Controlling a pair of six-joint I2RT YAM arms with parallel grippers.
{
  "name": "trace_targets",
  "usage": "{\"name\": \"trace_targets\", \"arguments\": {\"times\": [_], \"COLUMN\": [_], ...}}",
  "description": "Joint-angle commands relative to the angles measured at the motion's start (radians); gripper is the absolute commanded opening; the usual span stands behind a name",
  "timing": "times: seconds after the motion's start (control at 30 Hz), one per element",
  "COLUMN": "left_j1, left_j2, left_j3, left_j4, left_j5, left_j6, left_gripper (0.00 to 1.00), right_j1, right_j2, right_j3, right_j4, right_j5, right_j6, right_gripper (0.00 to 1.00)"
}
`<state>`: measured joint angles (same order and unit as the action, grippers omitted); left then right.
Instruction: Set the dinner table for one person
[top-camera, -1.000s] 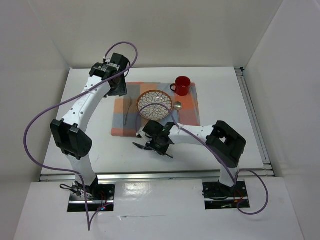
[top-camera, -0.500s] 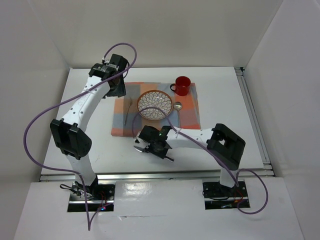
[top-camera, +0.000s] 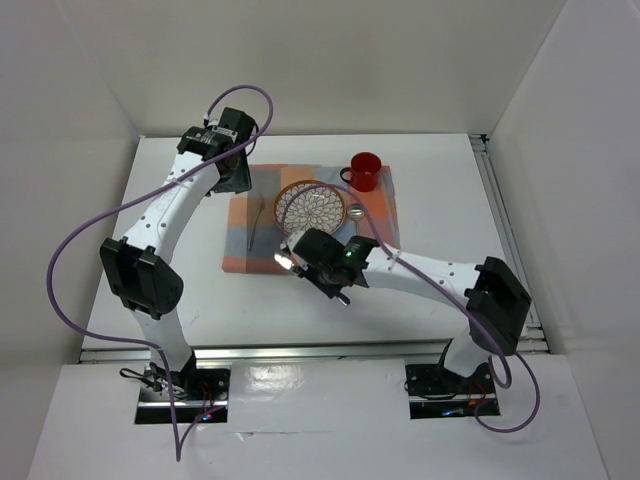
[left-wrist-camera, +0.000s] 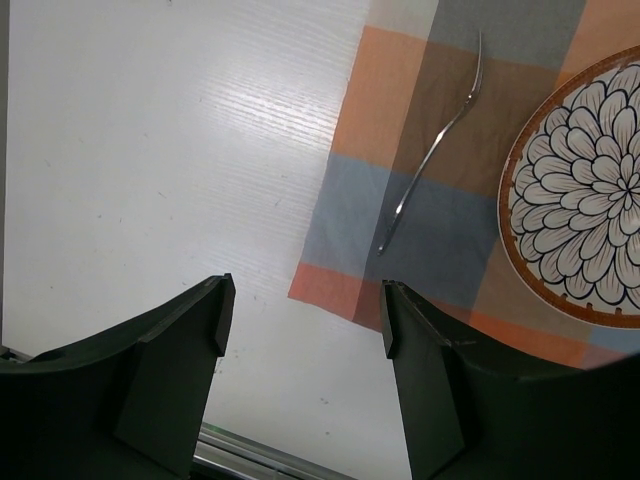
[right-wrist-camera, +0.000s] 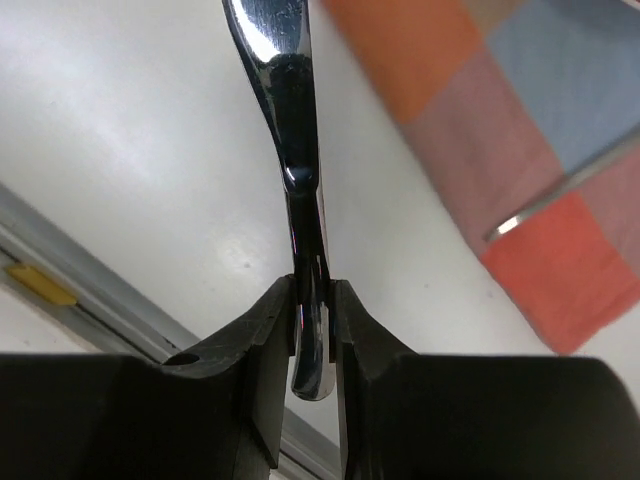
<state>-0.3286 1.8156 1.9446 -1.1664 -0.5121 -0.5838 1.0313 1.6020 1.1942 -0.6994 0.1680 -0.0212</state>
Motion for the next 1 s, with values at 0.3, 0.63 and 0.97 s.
{"name": "trace_targets", "arguments": {"times": [0.3, 0.63, 0.97], "left_j1": [0.005, 0.014, 0.014], "left_j2": [-0.041, -0.041, -0.041], "left_j3": [0.063, 0.039, 0.030], "left_j4": [0.022, 0.031, 0.031], "left_j5": [0.012, 0.024, 0.006], "left_j6": [-0.017, -0.008, -0.008], "left_gripper": [0.77, 0.77, 0.77], "right_j1": [-0.467, -0.599, -0.679], "right_j2": [-0.143, 0.142, 0.249], "right_j3": [-0.050, 0.097, 0.054], "right_j4": [0.092, 0.136, 0.201], "right_j5": [-0.102, -0.018, -0.058], "right_j6": [0.276, 0.299, 0.351], "right_gripper": [0.00, 0.00, 0.19]}}
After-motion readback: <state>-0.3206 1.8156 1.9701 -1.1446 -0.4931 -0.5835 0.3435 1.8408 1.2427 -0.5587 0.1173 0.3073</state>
